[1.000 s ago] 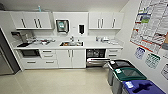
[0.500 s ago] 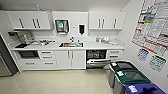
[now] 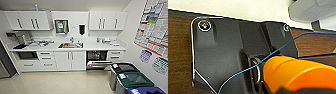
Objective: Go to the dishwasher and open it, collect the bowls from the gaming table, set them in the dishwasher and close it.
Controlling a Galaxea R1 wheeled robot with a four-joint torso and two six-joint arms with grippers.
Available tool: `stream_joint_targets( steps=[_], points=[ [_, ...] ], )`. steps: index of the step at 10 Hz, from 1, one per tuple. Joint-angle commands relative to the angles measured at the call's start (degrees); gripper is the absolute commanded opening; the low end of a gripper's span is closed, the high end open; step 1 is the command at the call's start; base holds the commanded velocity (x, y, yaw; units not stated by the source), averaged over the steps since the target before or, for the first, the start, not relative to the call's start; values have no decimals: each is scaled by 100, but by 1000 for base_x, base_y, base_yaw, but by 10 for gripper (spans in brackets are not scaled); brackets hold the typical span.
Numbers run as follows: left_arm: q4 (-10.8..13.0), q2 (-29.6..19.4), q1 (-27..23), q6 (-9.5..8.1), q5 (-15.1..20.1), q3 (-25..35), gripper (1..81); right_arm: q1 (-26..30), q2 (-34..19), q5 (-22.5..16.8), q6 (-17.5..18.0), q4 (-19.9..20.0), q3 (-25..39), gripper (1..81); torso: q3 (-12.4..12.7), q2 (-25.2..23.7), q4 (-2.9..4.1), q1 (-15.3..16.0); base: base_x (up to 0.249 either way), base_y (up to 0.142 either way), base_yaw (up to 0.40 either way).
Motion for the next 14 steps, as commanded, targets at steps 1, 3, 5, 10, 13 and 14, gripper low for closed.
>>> stream_joint_targets(
  steps=[1,3,5,10,13,14],
  points=[
    [1,-74,-170,-11,130,3,10,262,-10,-263,-11,-38,30,10,0,0,0,0,116,0,0],
    [9,-65,-187,-11,130,3,10,262,-10,-264,-2,-38,30,10,0,2,0,0,116,0,0],
    [18,-65,-187,-11,130,3,10,262,8,-272,-11,-47,30,10,0,2,0,0,117,0,0],
    [26,-65,-187,-11,130,3,10,271,16,-272,-2,-29,21,10,0,2,0,2,116,0,0],
    [26,-74,-187,-11,130,3,10,271,17,-263,-11,-38,21,10,0,0,0,-4,111,0,0],
    [26,-74,-187,-11,130,3,10,271,16,-263,-11,-38,21,10,0,0,0,-4,101,0,0]
  ],
)
